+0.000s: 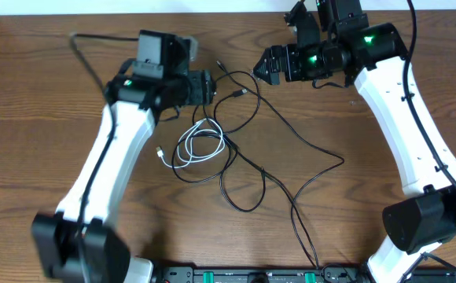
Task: Untangle cables
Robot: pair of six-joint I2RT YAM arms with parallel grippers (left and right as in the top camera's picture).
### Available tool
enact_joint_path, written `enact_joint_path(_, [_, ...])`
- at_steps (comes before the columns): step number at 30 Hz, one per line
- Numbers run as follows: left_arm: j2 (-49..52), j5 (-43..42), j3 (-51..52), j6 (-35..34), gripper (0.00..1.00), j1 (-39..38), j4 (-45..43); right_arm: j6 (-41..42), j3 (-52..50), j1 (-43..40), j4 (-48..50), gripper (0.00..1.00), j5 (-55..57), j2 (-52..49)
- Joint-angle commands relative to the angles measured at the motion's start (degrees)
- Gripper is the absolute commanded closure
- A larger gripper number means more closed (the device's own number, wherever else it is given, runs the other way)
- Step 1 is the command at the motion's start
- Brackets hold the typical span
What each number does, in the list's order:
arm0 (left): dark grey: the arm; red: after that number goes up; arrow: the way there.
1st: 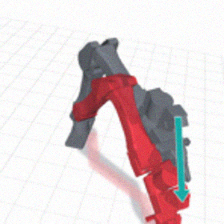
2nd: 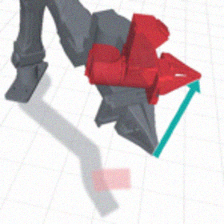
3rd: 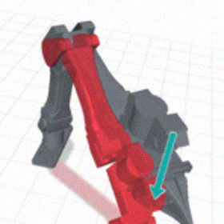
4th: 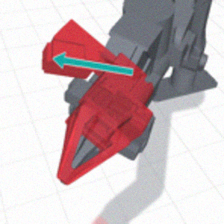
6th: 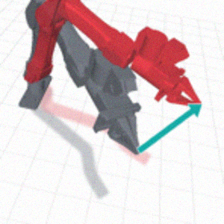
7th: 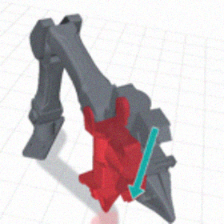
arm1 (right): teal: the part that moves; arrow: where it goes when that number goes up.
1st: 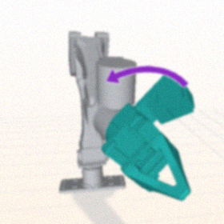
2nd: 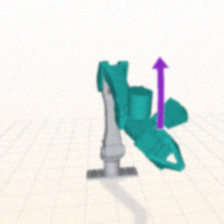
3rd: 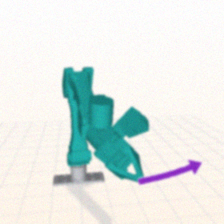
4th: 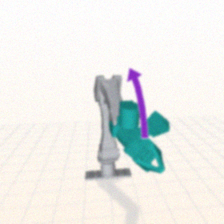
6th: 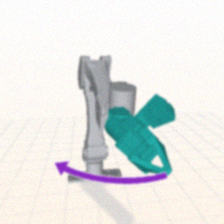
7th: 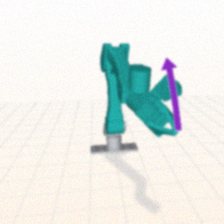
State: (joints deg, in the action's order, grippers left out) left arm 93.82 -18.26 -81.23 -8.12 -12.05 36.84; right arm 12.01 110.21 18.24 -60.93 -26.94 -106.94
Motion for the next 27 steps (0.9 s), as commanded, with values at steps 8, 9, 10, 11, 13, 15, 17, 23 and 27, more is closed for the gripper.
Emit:
enact_joint_path(8, [13.27, 1.07, 0.44, 10.03, 0.21, 0.07, -7.5, -0.52, 0.55, 0.61, -0.98, 0.01, 1.38, -0.02])
enact_joint_path(9, [13.84, 0.66, 0.44, 10.01, 0.21, 0.07, -7.45, -0.52, 0.55, 0.61, -0.92, 0.01, 1.6, -0.02])
enact_joint_path(10, [14.47, 0.2, 0.44, 10.01, 0.2, 0.07, -7.41, -0.52, 0.55, 0.61, -0.79, 0.01, 1.64, -0.02])
enact_joint_path(11, [14.95, -0.35, 0.44, 10.01, 0.2, 0.07, -7.41, -0.5, 0.55, 0.61, -0.7, 0.01, 1.77, -0.02])
enact_joint_path(13, [15.98, -1.22, 0.44, 10.03, 0.21, 0.07, -7.43, -0.5, 0.55, 0.61, -0.22, 0.01, 1.77, -0.02])
enact_joint_path(15, [16.63, -2.34, 0.44, 10.03, 0.26, 0.07, -7.41, -0.5, 0.55, 0.61, -0.04, 0.01, 1.77, -0.02])
enact_joint_path(17, [17.0, -2.75, 0.44, 10.01, 0.63, 0.07, -7.41, -0.5, 0.55, 0.61, -0.07, 0.01, 1.79, -0.02])
enact_joint_path(23, [13.86, -11.74, -0.13, 8.24, 0.93, 0.09, -7.45, -0.5, 0.55, 0.61, -1.31, 0.01, 5.75, -0.02])
enact_joint_path(27, [5.77, -18.58, -1.57, 2.14, 0.92, 0.13, -9.64, -0.48, 0.55, 0.55, -3.23, 0.01, 11.52, -0.02])
